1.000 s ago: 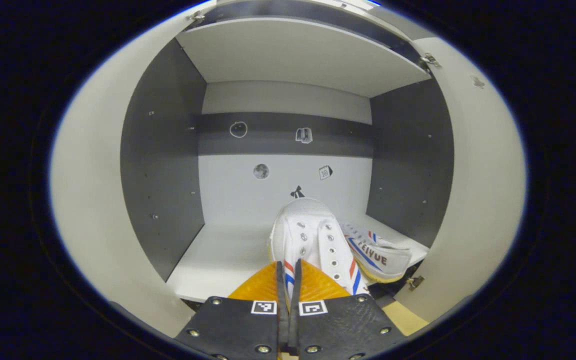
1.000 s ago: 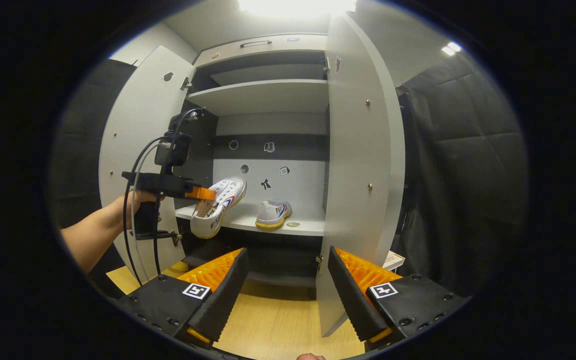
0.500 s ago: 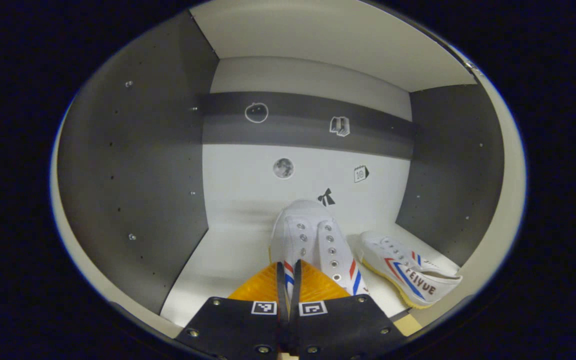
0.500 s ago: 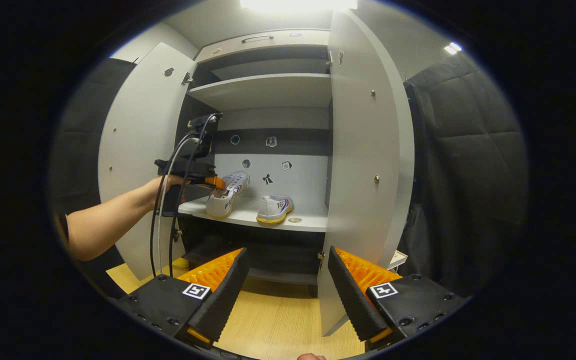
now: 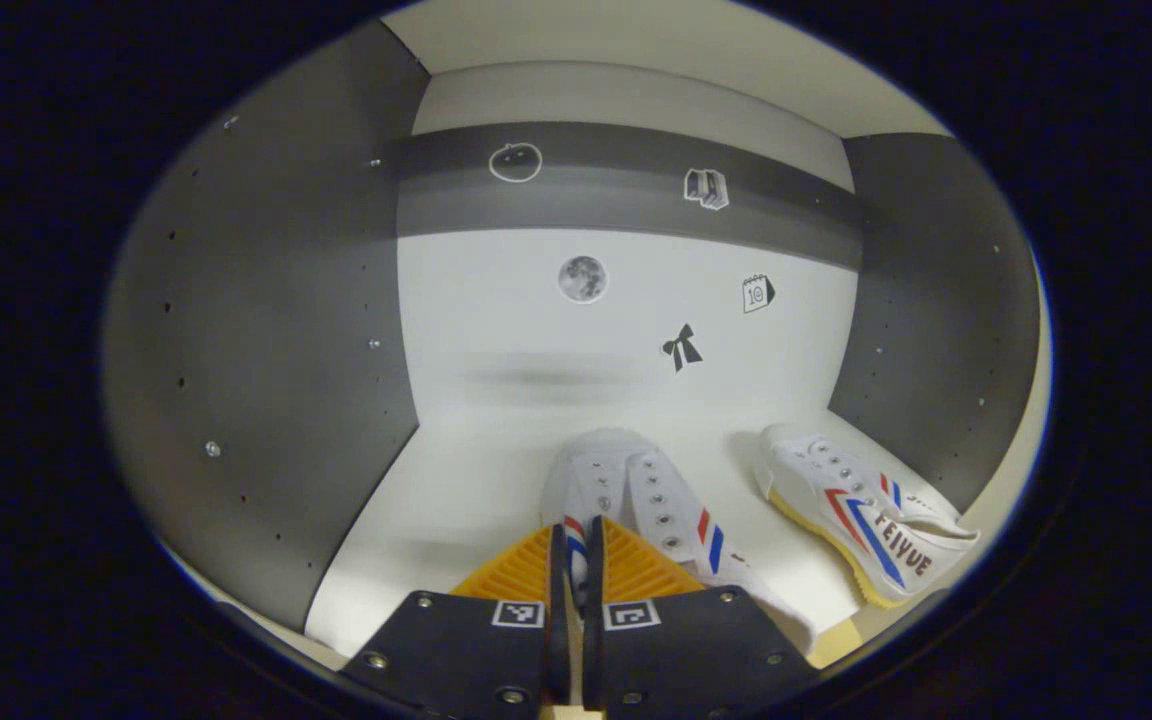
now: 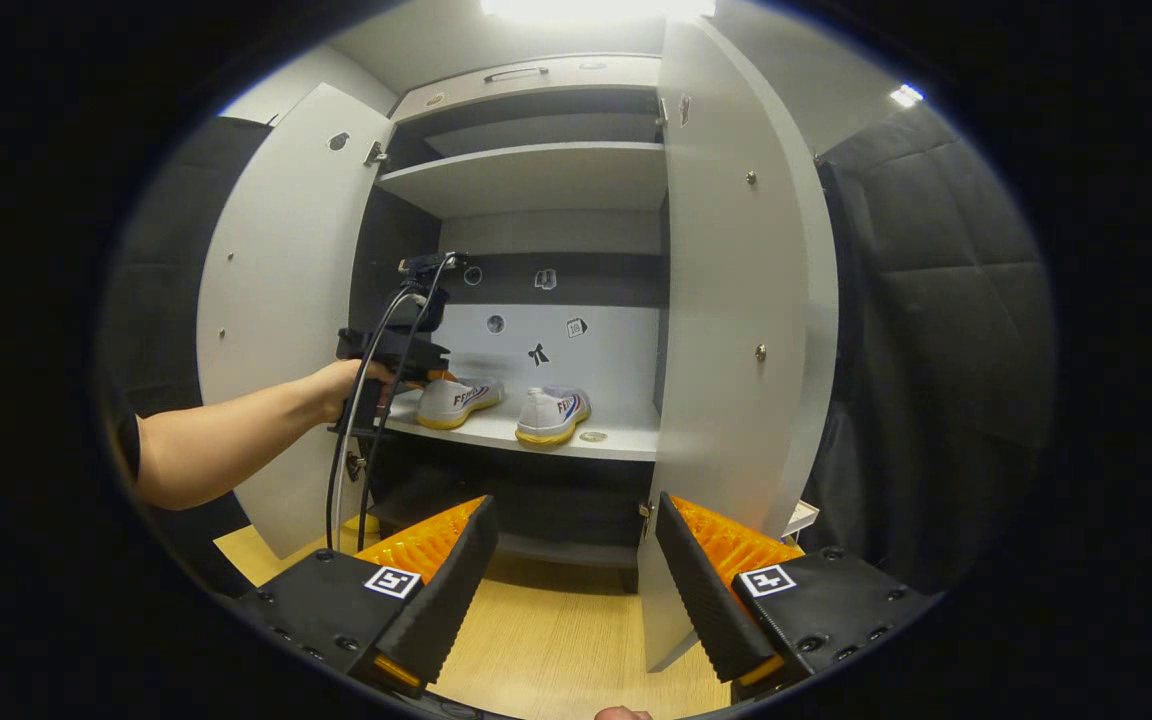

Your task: Grab one shoe with the right hand and put it into the shoe cabinet, grab the other shoe with the left hand and put it into the shoe cabinet; then close the right door with the right hand and the left door with the left hand.

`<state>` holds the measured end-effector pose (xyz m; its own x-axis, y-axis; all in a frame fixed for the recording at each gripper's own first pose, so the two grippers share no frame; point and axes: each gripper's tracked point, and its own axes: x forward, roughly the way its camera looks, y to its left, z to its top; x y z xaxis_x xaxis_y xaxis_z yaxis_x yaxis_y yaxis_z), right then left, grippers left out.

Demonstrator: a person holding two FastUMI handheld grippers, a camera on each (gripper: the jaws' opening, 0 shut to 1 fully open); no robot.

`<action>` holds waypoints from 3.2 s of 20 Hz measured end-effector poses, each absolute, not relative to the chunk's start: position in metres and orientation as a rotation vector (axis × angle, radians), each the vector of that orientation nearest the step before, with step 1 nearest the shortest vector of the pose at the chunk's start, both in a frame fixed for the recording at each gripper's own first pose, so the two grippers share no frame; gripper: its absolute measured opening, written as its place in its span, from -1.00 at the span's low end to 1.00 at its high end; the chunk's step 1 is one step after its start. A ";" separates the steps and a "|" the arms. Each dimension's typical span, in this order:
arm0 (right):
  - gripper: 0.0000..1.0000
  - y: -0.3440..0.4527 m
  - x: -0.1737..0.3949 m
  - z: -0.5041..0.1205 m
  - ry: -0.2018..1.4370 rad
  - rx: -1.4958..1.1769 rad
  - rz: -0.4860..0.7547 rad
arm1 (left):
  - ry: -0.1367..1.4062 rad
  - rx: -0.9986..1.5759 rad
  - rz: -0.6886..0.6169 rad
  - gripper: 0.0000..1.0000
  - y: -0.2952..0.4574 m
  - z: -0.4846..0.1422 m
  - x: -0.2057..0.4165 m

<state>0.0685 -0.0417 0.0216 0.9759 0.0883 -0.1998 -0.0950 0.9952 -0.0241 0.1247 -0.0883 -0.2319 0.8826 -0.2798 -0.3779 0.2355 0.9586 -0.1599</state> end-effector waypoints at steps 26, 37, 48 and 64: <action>0.93 -0.097 0.014 0.111 0.044 0.015 -0.031 | 0.060 -0.063 -0.269 0.92 -0.045 -0.135 -0.073; 0.97 -0.208 0.020 0.137 -0.012 0.023 -0.333 | 0.051 -0.098 -0.271 0.89 -0.005 -0.135 -0.151; 0.95 -0.230 0.068 0.135 0.022 -0.013 -0.467 | 0.063 -0.130 -0.148 0.89 0.070 -0.144 -0.183; 0.82 -0.144 0.076 0.136 0.025 -0.014 -0.254 | 0.078 -0.113 0.046 0.86 0.165 -0.160 -0.186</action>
